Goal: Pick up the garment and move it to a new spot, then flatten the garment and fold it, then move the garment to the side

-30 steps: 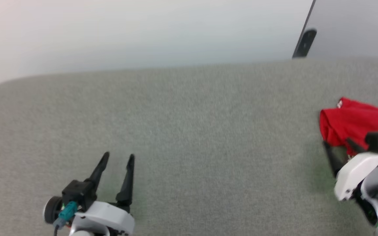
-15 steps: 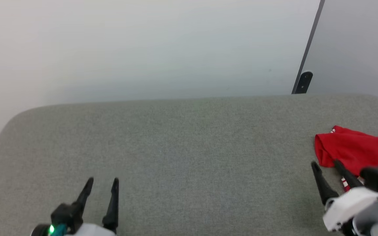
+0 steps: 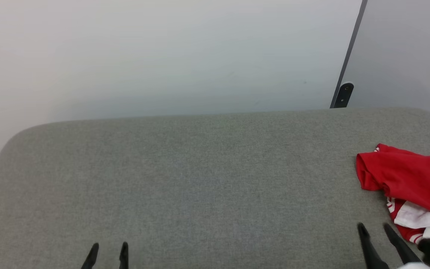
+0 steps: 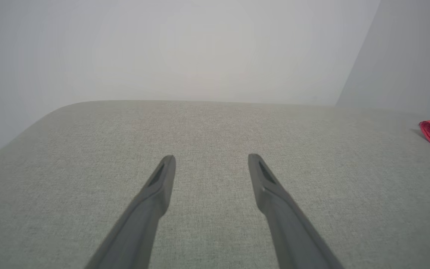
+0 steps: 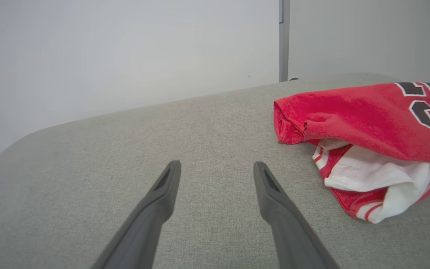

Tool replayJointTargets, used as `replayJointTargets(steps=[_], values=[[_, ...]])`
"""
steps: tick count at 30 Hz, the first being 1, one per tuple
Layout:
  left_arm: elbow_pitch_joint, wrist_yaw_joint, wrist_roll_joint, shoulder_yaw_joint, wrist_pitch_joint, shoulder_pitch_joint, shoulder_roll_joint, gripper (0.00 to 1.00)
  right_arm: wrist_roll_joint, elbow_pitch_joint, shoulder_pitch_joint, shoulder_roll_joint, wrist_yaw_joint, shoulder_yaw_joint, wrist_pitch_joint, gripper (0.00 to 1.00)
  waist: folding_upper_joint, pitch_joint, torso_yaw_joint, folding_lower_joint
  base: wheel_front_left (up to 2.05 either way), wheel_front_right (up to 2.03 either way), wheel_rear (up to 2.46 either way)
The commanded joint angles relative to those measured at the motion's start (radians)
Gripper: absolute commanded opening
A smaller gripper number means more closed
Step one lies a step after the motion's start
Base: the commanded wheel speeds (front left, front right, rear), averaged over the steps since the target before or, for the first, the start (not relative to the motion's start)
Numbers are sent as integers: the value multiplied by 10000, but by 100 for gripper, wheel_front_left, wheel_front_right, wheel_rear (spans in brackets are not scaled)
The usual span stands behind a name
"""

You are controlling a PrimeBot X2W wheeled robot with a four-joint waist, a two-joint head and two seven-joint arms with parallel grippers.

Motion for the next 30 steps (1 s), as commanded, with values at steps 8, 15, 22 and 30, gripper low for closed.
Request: replayJointTargets(steps=[8,15,22,30], values=[[-1310,410,270,24,26,1072,-75,100,-256,-1453,1356,292,-13,-635,465,100,-1,63,-61,0,0,0,0],[-1929,589,246,-28,225,1353,-87,100,-402,-1995,1607,419,-13,-602,737,100,-1,105,-90,0,0,0,0],[-2121,675,188,-40,358,1425,-43,100,-410,-2001,1583,459,-13,-540,699,100,-1,120,-50,0,0,0,0],[-2206,731,148,-92,432,1437,-24,100,-395,-1965,1543,438,-15,-497,690,100,-1,160,-27,0,0,0,0]])
